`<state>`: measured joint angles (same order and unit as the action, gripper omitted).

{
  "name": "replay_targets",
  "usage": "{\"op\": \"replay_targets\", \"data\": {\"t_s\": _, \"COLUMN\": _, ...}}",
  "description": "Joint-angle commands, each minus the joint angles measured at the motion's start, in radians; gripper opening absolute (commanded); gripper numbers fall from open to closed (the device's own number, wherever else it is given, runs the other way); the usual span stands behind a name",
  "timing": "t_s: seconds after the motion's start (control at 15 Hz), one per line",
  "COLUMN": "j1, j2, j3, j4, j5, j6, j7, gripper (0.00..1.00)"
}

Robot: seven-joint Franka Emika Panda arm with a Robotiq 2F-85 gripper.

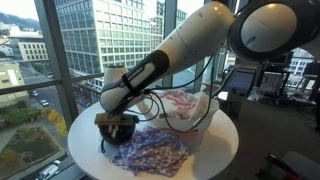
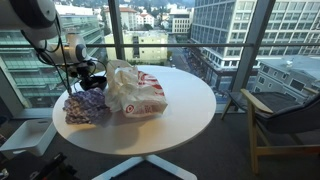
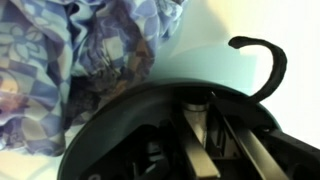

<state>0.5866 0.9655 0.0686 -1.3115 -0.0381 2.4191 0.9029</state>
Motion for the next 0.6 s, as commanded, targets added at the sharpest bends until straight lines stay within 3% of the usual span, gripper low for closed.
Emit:
{"op": "replay_targets", "data": {"t_s": 0.0, "j1": 0.029, "j2": -0.036, "j3": -0.027, "j4": 0.011, "j5": -0.024, "j6": -0.052, "j7": 0.003, "gripper": 0.15}}
{"op": "replay_targets", "data": {"t_s": 0.53, "j1": 0.098, "j2": -0.241, "j3": -0.096, "j4": -0.125, "j5": -0.146, "j6": -0.167, "j7": 0.06, "gripper": 0.15}}
